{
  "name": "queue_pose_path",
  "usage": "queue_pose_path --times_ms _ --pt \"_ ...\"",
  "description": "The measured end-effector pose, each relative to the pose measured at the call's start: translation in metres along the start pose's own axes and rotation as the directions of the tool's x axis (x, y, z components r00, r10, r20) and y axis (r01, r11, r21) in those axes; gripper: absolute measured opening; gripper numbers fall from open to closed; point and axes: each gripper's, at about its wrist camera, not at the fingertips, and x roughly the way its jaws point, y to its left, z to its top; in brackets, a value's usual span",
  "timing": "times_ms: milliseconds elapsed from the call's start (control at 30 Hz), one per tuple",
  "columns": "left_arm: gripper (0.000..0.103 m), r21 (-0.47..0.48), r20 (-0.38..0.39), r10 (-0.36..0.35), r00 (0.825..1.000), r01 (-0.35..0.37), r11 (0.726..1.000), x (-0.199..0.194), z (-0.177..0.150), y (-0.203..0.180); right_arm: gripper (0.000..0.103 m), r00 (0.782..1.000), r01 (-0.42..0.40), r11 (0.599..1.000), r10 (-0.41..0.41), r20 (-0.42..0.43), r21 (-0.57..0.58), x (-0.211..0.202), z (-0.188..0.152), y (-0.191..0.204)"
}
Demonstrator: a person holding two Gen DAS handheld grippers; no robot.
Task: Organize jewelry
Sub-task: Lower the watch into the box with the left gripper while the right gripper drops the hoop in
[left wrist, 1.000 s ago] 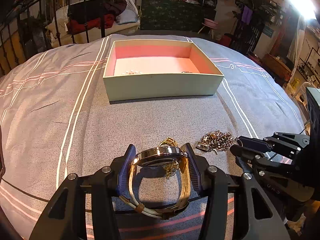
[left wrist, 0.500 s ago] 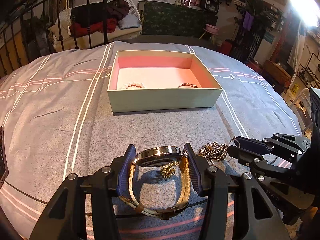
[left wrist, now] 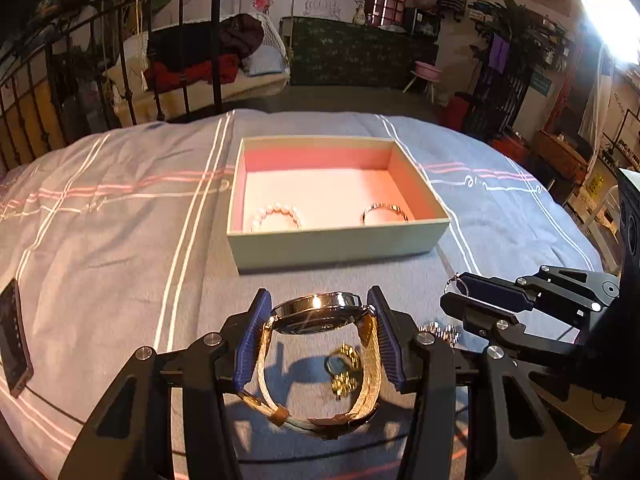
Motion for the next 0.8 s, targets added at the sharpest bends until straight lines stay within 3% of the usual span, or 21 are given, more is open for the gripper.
queue_pose_path --times_ms 167,300,500,800 --pt "0.049 0.003 0.102 0.022 0.995 -0.022 1.000 -0.011 0.042 0.003 0.019 0.996 0.024 1.000 -0.024 0.084 -0.004 -0.006 0.038 -0.008" --pt "0.049 -0.016 0.142 0.018 0.990 -0.016 1.000 -0.011 0.071 0.007 0.019 0.992 0.026 1.000 -0.028 0.125 0.015 -0.004 0.066 -0.019" --pt "0.049 -0.046 0.159 0.023 0.987 -0.016 0.999 0.000 0.096 0.010 0.019 0.990 0.048 0.998 -0.054 0.130 0.050 0.012 0.094 -0.033" --pt "0.043 -0.041 0.118 0.034 0.992 -0.029 0.999 0.019 0.110 0.010 0.019 0.995 0.058 0.997 -0.062 0.079 0.046 0.037 0.097 -0.036"
